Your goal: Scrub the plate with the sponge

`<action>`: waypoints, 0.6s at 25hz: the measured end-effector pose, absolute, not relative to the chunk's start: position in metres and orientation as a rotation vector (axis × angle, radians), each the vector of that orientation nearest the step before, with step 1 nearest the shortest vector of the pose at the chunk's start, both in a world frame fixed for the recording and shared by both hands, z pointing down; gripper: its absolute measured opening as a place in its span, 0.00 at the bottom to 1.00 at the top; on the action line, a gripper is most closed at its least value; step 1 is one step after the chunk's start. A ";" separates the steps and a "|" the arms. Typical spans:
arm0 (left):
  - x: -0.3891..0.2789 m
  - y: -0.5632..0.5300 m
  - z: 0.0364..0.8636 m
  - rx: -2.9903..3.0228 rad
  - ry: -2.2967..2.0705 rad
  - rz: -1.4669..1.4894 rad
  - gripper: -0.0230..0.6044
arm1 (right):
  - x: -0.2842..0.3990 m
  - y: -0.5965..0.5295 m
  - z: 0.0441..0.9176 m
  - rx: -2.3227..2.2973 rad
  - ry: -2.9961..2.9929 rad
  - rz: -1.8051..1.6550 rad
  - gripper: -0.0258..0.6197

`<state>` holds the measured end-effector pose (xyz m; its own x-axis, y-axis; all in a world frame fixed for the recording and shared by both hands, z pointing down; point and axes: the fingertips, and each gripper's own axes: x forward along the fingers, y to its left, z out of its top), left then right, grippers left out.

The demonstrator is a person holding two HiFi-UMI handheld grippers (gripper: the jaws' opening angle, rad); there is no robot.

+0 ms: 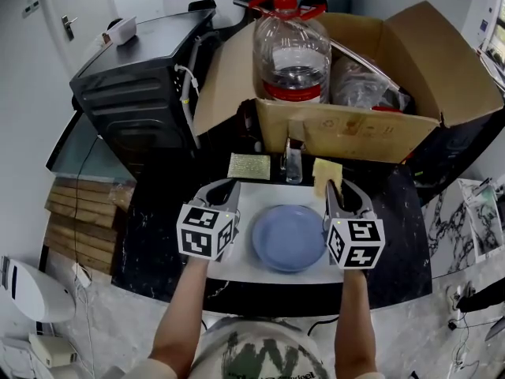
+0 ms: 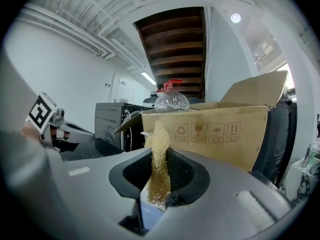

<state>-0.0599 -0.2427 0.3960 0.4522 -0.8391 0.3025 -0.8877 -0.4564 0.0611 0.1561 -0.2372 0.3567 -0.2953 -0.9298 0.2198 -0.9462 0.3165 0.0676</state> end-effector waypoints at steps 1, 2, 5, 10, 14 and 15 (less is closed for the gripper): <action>-0.060 -0.243 0.396 2.492 -1.504 0.341 0.04 | 0.156 -0.237 0.357 1.717 -2.362 0.113 0.14; -0.059 -0.243 0.396 2.493 -1.502 0.342 0.04 | 0.156 -0.237 0.357 1.717 -2.360 0.115 0.14; -0.058 -0.243 0.396 2.495 -1.499 0.347 0.04 | 0.156 -0.237 0.358 1.714 -2.358 0.118 0.14; -0.058 -0.243 0.397 2.487 -1.490 0.332 0.04 | 0.157 -0.236 0.358 1.713 -2.351 0.107 0.14; -0.059 -0.242 0.396 2.484 -1.493 0.326 0.04 | 0.156 -0.234 0.358 1.712 -2.349 0.105 0.14; -0.059 -0.242 0.396 2.485 -1.493 0.327 0.04 | 0.156 -0.234 0.358 1.711 -2.349 0.104 0.14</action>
<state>-0.0595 -0.2422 0.3956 0.4578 -0.8361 0.3024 -0.8859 -0.4575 0.0761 0.1557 -0.2340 0.3582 -0.2898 -0.9295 0.2282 -0.9460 0.3144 0.0789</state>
